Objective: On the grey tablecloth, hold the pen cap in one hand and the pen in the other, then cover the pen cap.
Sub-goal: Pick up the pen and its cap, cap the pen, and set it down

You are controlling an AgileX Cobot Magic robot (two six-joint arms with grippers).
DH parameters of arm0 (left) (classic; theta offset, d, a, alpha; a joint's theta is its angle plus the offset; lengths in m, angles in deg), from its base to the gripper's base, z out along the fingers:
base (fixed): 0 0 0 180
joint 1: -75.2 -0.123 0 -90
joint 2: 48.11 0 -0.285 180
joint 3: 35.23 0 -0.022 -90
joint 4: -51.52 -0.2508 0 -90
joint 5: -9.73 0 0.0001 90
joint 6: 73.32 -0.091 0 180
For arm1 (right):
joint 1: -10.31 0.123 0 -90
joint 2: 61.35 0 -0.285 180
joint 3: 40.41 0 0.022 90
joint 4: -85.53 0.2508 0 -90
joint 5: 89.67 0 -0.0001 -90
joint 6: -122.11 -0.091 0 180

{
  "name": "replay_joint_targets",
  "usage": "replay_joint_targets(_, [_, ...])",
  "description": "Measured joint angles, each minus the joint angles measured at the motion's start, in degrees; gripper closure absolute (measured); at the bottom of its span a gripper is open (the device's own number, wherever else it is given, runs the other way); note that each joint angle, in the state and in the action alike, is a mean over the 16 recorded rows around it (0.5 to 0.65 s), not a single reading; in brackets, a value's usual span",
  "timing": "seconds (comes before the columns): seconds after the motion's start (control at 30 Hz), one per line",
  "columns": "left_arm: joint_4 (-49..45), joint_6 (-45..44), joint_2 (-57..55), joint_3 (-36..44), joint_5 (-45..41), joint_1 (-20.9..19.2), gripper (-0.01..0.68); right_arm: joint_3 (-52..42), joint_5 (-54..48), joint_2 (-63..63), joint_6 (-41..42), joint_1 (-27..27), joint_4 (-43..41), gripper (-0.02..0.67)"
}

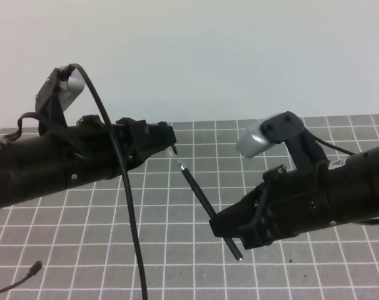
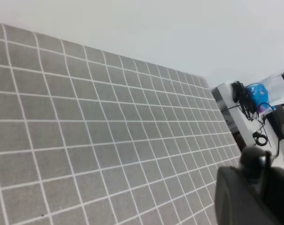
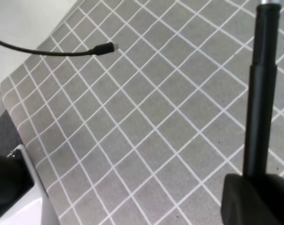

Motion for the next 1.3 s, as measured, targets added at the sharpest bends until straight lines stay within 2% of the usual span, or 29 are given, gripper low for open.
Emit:
replay_joint_targets(0.7, [0.02,2.88,0.0,-0.26,0.25,0.96,0.591,0.0,2.09,0.0,-0.13,0.0,0.82,0.579])
replay_joint_targets(1.3, [0.15,3.02,0.0,-3.51,-0.54,0.96,0.591,0.07,3.07,0.0,0.01,0.0,1.43,0.574])
